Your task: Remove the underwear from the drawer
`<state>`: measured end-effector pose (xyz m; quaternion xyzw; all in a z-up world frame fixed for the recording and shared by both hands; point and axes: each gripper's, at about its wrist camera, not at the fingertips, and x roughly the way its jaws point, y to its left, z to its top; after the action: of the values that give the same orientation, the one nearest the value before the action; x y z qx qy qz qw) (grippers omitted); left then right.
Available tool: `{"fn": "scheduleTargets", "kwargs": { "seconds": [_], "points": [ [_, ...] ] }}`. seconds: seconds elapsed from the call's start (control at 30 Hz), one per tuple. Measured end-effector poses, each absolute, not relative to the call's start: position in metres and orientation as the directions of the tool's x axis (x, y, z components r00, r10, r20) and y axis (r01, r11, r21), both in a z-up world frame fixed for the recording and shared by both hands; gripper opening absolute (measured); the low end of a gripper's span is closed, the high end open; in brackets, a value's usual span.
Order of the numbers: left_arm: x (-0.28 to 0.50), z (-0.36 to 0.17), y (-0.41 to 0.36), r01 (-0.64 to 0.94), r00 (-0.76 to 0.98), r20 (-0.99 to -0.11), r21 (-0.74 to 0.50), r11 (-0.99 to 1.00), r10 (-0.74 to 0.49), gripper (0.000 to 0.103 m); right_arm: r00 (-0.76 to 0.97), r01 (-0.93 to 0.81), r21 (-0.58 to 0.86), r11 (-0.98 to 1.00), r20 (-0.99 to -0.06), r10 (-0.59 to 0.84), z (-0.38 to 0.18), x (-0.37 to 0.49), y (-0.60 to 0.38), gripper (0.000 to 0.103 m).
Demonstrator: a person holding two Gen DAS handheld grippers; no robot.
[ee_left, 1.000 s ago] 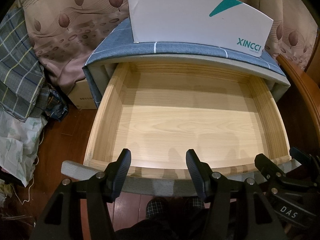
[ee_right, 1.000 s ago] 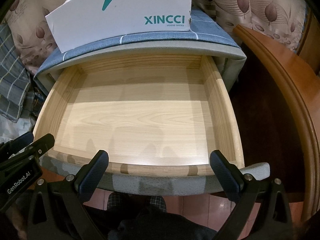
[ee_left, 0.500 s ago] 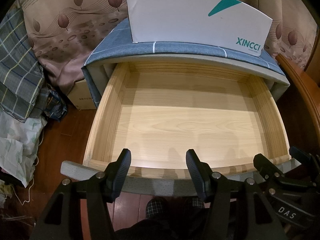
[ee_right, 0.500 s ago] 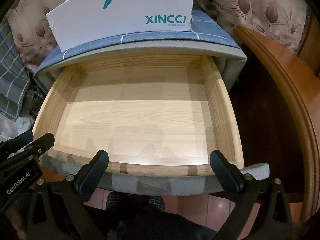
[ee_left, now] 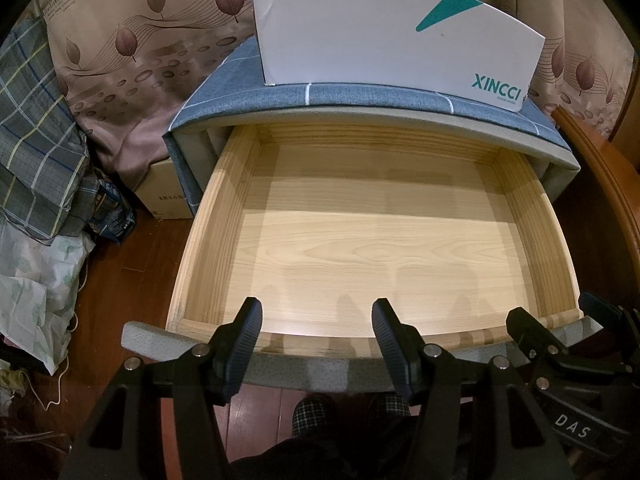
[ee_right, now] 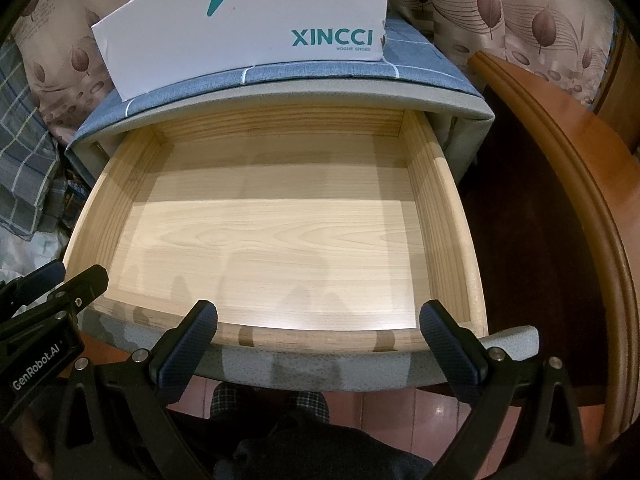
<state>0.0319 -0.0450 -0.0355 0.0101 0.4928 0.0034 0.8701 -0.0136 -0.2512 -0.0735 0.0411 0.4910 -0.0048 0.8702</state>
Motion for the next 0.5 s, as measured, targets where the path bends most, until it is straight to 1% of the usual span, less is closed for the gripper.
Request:
{"fn": "scheduleTargets", "kwargs": {
  "seconds": [0.5],
  "points": [
    [0.0297,-0.0358,-0.0451,0.008,0.515,-0.857,0.026,1.000,0.018,0.058,0.513,0.044,0.062,0.997,-0.858,0.031,-0.0741,-0.0131,-0.2511,0.100]
  ]
}}
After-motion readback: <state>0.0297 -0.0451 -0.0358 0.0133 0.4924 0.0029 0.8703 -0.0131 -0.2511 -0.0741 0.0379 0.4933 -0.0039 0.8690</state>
